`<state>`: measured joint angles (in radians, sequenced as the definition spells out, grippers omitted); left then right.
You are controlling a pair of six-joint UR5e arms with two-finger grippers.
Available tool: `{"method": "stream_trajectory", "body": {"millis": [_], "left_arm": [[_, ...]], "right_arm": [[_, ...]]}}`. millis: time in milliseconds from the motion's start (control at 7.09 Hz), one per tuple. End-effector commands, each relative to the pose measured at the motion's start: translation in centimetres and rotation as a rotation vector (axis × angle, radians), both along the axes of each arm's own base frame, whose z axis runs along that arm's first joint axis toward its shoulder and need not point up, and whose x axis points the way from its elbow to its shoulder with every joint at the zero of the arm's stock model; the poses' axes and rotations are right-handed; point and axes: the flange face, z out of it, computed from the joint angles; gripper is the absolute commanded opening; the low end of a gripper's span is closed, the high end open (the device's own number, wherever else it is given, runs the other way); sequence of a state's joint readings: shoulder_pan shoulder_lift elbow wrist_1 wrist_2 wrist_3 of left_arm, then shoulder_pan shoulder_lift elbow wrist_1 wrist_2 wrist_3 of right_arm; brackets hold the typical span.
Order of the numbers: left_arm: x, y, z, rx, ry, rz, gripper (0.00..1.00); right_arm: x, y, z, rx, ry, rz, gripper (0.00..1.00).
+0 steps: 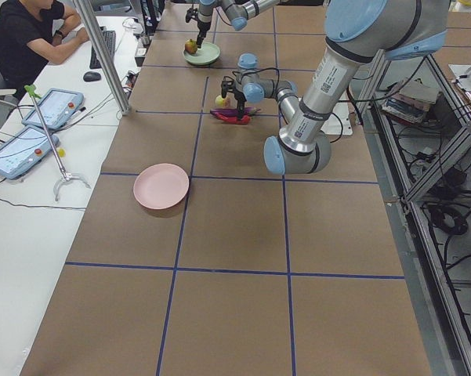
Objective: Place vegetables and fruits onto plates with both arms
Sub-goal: 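Grasp the purple eggplant with left gripper while right gripper releases the apple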
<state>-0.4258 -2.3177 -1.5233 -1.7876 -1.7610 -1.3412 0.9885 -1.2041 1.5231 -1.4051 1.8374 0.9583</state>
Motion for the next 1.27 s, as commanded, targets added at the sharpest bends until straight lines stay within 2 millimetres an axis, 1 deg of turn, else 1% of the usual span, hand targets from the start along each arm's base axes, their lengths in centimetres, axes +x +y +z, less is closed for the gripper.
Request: {"method": "stream_trajectory", "body": {"millis": [0,141,282,423,564,706,847,988,1129], "left_arm": [[-0.6,-0.5,-0.1,0.002,0.004,-0.007,1.0],[-0.6,-0.2,-1.0,0.002,0.02,-0.01,1.0],[-0.4,-0.1,-0.9,-0.001,0.018,-0.008,1.0],[0.0,0.0,-1.4,-0.001,0.021,-0.006,0.95],[0.7,0.7,-1.5,-0.004,0.022,0.003,0.87],[1.4,1.2,-1.9,-0.015,0.025,0.005,0.82],[2.3,1.1,-2.0,-0.018,0.015,0.01,0.78],[2.5,1.1,-1.9,-0.02,0.011,0.01,0.69],[2.7,1.0,-1.3,-0.022,0.0,0.012,0.59]], "right_arm": [[-0.6,0.3,-0.1,-0.007,-0.005,0.005,1.0],[-1.1,0.6,-0.3,-0.012,-0.012,0.011,1.0],[-1.3,0.7,-0.2,-0.013,-0.011,0.008,1.0],[-1.3,0.7,-0.3,-0.011,-0.013,0.008,1.0],[-1.4,0.7,-0.5,-0.009,-0.014,0.007,1.0],[-1.4,0.7,-0.5,-0.009,-0.014,0.007,1.0],[-1.5,0.8,-0.5,-0.009,-0.014,0.005,1.0],[-1.5,0.8,-0.4,-0.011,-0.013,0.005,1.0],[-1.6,0.8,-0.5,-0.009,-0.013,0.006,1.0]]}}
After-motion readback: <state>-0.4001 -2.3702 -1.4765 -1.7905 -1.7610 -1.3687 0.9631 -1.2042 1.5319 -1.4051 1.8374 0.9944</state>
